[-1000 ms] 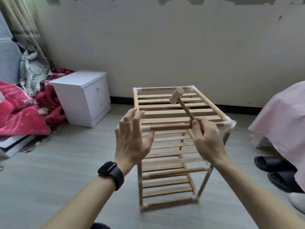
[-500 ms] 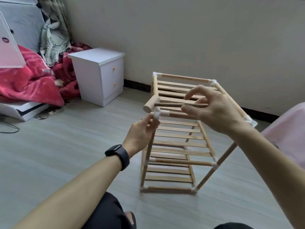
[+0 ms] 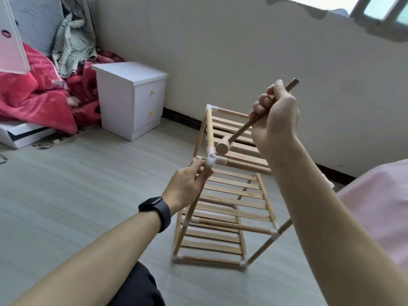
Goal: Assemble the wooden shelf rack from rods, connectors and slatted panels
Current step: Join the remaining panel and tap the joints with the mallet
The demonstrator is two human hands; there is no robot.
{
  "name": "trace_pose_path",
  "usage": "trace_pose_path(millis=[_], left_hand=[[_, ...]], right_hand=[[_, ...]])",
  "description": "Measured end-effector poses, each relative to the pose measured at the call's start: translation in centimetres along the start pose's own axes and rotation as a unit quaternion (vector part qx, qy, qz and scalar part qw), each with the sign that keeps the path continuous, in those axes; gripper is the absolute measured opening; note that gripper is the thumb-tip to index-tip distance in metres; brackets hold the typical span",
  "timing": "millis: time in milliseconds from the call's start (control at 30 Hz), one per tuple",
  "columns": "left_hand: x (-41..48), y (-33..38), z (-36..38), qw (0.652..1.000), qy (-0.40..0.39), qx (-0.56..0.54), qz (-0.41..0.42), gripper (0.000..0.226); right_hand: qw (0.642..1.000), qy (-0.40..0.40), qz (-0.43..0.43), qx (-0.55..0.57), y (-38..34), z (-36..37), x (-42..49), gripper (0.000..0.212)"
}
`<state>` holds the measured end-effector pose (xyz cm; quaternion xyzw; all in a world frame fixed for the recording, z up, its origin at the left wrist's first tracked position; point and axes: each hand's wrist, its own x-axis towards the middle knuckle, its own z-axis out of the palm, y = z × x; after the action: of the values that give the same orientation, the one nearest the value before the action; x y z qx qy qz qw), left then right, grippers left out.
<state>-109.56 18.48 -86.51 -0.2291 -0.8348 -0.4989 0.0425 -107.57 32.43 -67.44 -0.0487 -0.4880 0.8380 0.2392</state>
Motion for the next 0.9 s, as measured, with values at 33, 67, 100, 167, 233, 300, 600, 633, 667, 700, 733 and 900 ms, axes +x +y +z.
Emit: trace_pose_path(millis=[33,67,100,167,233,300,600,633,667,700,733,900], left_hand=[[0.0,0.0,0.0,1.0,0.001,0.0,0.001,0.045],[0.1,-0.1,0.1,1.0,0.003,0.0,0.003,0.044],[0.1,-0.1,0.1,1.0,0.006,0.001,0.006,0.04],[0.2,-0.3,0.2,1.0,0.008,0.002,0.009,0.036],[0.3,-0.4,0.2,1.0,0.006,0.001,0.011,0.037],[0.3,-0.5,0.3,1.0,0.004,-0.001,0.01,0.037],[0.7,-1.0,0.4,1.0,-0.002,-0.005,-0.007,0.036],[0.7,-1.0,0.4,1.0,-0.001,-0.006,-0.006,0.038],[0.7,-1.1,0.4,1.0,0.002,-0.005,-0.005,0.039],[0.8,-1.1,0.5,1.0,0.007,-0.002,-0.003,0.038],[1.0,-1.2,0.5,1.0,0.014,0.0,-0.001,0.034],[3.1,-0.1,0.7,0.999,0.037,0.013,-0.02,0.036]], right_hand=[[1.0,0.007,0.0,0.012,0.4,0.5,0.0,0.039],[1.0,0.012,-0.003,0.012,0.8,0.9,-0.2,0.042],[1.0,0.016,-0.012,0.001,1.1,1.4,-0.3,0.044],[0.998,0.015,-0.044,-0.032,1.3,2.7,-0.5,0.045],[0.995,-0.004,-0.092,-0.034,0.8,4.0,-0.2,0.045],[0.99,-0.018,-0.139,-0.032,0.8,4.7,0.3,0.044],[0.968,-0.031,-0.154,-0.196,4.5,2.6,0.8,0.043],[0.973,-0.025,-0.15,-0.175,4.2,2.0,0.6,0.044],[0.97,-0.02,-0.157,-0.186,3.9,1.2,0.4,0.045],[0.953,-0.01,-0.179,-0.243,3.5,0.2,0.1,0.047],[0.922,0.001,-0.21,-0.326,3.1,-0.9,-0.2,0.049],[0.922,-0.048,-0.163,-0.347,0.7,-7.3,-1.5,0.054]])
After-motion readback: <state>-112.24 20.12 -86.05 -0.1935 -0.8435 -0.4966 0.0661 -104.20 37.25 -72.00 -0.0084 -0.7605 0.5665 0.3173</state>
